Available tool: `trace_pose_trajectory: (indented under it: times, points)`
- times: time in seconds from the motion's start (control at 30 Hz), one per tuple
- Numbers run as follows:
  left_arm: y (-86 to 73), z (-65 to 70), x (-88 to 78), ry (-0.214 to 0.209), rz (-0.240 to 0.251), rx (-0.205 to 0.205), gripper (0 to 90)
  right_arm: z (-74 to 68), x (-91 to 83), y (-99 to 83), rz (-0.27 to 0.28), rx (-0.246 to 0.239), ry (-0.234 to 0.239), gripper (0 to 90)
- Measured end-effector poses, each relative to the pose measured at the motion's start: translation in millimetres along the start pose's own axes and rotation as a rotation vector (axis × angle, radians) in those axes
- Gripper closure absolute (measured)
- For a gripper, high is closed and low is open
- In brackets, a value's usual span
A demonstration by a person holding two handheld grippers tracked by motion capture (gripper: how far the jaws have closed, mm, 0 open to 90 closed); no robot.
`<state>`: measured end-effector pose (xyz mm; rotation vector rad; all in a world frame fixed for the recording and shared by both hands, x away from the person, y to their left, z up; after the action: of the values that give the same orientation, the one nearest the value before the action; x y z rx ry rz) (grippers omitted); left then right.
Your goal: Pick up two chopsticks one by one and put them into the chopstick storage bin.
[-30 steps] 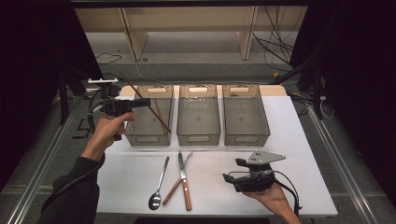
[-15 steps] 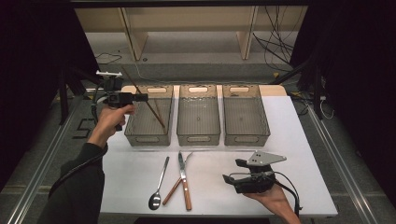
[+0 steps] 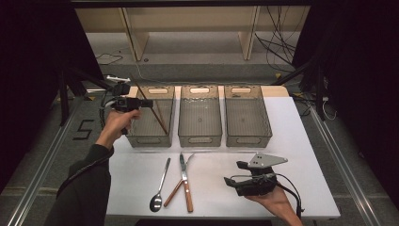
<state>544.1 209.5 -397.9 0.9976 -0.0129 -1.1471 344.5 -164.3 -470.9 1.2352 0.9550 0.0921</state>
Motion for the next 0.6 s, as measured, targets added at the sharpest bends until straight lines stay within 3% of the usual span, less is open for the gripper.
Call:
trace_pose_trajectory:
  times: [0.6]
  points:
    - [-12.7, -4.4, 10.8, -0.022, -0.082, -0.042, 83.6, 0.2, 0.7, -0.6, -0.008, -0.001, 0.004, 25.3]
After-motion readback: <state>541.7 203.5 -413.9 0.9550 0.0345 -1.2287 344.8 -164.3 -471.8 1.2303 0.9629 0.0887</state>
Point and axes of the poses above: each handheld gripper's, and its own axes: x roughly forward along the jaws, y roughly out of its top, z roughly to its right, the point moved 5 cm from there along x, roughly forward along the jaws, and after that the axes turned 13 degrees about -y, right-handed, at the moved point
